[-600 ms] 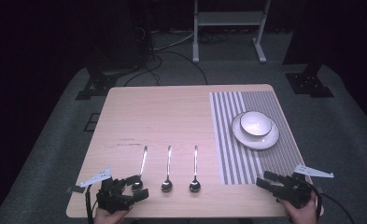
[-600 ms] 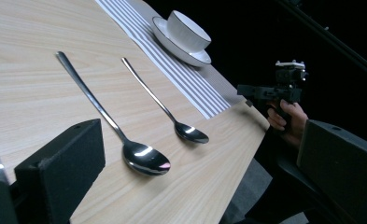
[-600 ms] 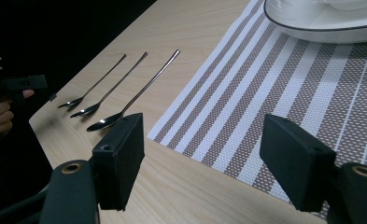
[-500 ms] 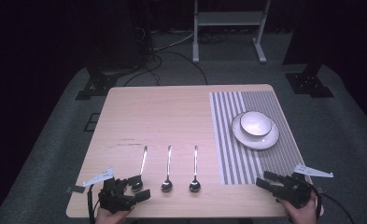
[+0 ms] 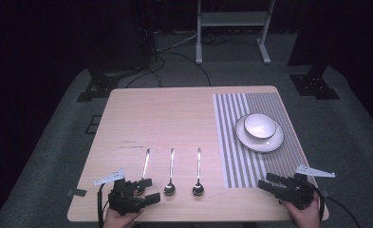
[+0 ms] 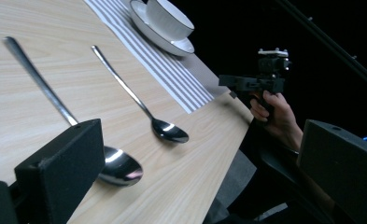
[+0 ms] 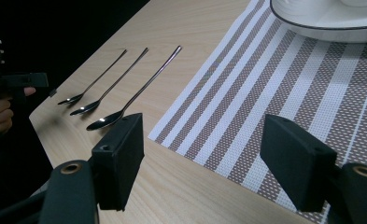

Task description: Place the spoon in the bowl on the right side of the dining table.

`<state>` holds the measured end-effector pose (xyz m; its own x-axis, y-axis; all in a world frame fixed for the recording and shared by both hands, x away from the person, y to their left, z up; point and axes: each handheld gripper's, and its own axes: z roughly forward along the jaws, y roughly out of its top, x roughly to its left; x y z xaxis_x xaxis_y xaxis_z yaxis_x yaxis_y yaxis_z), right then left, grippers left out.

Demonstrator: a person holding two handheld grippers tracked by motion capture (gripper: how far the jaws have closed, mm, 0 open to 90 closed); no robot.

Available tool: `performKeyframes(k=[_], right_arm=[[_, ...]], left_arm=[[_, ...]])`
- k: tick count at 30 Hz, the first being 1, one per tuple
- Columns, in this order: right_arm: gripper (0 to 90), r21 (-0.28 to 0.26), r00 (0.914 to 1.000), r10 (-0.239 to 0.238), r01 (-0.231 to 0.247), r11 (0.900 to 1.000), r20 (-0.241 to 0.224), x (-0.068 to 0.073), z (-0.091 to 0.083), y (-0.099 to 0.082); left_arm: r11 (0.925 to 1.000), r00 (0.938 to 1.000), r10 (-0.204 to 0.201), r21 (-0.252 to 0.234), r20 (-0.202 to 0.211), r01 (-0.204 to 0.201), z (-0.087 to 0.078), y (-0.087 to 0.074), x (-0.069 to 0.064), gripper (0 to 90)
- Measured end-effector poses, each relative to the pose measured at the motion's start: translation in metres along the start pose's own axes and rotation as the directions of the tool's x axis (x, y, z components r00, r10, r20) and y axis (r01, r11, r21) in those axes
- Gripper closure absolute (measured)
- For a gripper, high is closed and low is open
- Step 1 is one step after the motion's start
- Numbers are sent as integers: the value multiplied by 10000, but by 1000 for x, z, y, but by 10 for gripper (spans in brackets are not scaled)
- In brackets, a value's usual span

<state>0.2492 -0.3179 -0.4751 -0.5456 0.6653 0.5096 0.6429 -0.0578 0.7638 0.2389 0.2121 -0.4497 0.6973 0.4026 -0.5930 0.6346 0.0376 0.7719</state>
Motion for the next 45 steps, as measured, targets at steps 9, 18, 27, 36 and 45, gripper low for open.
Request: performKeyframes(k=[9, 18, 27, 36, 45], right_arm=[[293, 323, 9998, -161, 163, 9993, -85, 6, 9, 8], [293, 428, 9984, -328, 347, 9985, -452, 15, 18, 19], [293, 593, 9976, -478, 507, 9970, -499, 18, 22, 21], [293, 723, 9954, -662, 712, 9948, -692, 24, 30, 26], [293, 1073, 9857, -1245, 1368, 9848, -1139, 44, 49, 47]], left_arm=[[9970, 9996, -106, 767, 264, 85, 24, 0, 1, 0], [9879, 9976, -399, 1518, 567, 309, 48, -1, 6, 0], [9805, 9972, -616, 1895, 424, 525, 51, -10, 11, 0], [9706, 9970, -768, 2281, -108, 772, 51, -18, 15, 34], [9672, 9955, -773, 2381, -545, 881, 51, -20, 17, 47]])
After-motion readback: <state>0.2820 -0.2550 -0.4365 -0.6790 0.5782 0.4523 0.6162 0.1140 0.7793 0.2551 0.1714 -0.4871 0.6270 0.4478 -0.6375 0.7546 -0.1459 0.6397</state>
